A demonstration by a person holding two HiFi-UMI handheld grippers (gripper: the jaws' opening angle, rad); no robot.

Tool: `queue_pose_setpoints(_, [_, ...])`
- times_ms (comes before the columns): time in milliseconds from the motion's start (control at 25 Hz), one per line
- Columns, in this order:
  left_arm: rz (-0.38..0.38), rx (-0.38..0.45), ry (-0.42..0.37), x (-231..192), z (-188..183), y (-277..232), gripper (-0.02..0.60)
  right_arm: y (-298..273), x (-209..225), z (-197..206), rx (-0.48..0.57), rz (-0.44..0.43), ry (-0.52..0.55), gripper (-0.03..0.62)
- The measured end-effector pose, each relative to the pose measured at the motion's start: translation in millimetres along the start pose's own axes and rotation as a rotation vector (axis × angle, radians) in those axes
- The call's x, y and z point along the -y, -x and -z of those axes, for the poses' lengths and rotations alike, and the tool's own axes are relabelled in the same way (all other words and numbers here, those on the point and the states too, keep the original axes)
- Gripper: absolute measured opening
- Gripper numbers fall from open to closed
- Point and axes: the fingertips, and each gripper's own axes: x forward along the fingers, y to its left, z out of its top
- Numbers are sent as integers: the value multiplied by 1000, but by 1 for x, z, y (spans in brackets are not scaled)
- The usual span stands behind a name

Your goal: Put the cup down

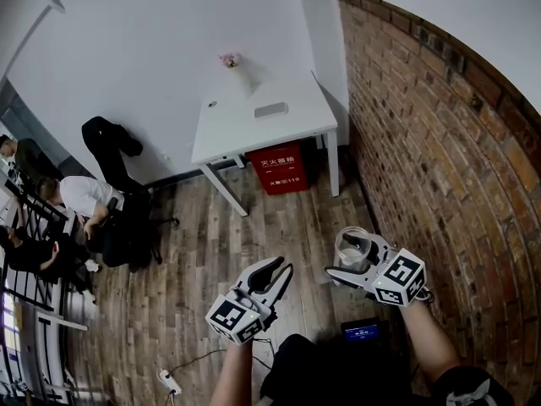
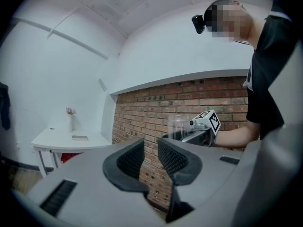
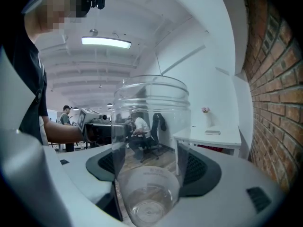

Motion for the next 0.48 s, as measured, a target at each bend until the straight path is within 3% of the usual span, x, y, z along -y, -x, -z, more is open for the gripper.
queue_pose_setpoints(240, [-12,-10,12,-35,6,-21,94,-9,35,2,-8,21,-14,362])
queue_pose_setpoints(480, [-5,-15,34,-98,11,-58,94,-44,91,3,-24,54,-36,362])
